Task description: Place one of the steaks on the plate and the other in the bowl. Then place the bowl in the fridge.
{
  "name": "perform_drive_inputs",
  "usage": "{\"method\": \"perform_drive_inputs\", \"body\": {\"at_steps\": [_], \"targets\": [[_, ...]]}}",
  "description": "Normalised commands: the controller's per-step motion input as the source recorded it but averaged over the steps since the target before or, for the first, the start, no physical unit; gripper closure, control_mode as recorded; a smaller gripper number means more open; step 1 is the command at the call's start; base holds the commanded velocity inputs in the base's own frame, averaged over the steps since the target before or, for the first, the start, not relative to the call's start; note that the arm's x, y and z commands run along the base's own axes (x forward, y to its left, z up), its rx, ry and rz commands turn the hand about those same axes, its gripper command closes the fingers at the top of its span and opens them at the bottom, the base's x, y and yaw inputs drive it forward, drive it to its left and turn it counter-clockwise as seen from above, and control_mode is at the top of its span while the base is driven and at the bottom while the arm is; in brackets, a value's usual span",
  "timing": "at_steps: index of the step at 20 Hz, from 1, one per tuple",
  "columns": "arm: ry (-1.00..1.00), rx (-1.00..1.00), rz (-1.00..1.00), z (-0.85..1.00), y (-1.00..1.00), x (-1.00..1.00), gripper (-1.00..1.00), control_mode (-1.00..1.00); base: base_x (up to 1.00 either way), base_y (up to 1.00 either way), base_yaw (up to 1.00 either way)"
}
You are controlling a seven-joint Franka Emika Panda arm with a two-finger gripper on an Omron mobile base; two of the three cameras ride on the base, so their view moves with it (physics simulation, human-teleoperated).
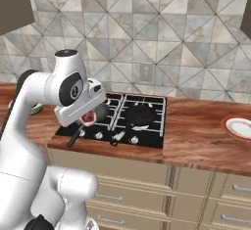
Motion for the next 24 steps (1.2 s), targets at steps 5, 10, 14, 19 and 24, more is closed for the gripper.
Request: {"method": "perform_drive_inputs", "body": {"at_steps": [5,10,14,19,24], "targets": [[0.00,0.00,0.00,0.00,0.00,0.00,1.00,1.00,-0.67,-1.00,0.00],[0.00,0.00,0.00,0.00,0.00,0.00,1.00,1.00,-0.02,-1.00,0.00],[0.00,0.00,0.00,0.00,0.00,0.00,1.00,1.00,0.26,-1.00,0.04],[0.00,0.00,0.00,0.00,0.00,0.00,1.00,1.00,0.55,-0.85,0.05],[0.00,0.00,0.00,0.00,0.00,0.00,1.00,1.00,0.99,-0.40,0.00]]}}
